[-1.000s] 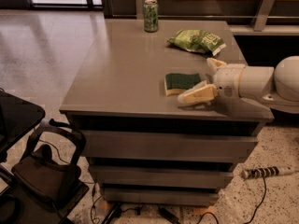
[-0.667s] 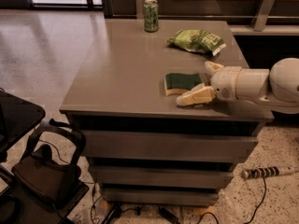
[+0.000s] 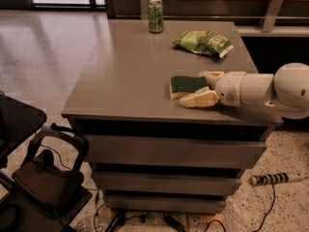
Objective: Pick sponge
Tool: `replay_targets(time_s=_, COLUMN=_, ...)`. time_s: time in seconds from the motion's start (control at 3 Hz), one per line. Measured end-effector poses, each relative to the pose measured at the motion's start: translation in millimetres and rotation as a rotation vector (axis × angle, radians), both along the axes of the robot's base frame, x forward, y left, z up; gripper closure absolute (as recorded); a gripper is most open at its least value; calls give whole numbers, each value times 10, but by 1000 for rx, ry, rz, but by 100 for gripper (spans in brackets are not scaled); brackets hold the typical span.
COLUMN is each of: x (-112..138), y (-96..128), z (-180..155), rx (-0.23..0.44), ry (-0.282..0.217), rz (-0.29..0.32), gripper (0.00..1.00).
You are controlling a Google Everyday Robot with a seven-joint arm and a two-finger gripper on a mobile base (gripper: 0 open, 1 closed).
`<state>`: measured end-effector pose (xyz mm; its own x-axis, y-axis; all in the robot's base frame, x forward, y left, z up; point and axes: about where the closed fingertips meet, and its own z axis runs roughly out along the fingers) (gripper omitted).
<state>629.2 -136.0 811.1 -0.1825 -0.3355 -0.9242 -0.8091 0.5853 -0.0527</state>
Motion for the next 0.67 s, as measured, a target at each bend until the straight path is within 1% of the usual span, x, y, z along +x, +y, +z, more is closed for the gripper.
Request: replay_targets(time_s=0.67, x=1, y=33, z=-4, rx=1, ry=1, rz=5, gripper=85)
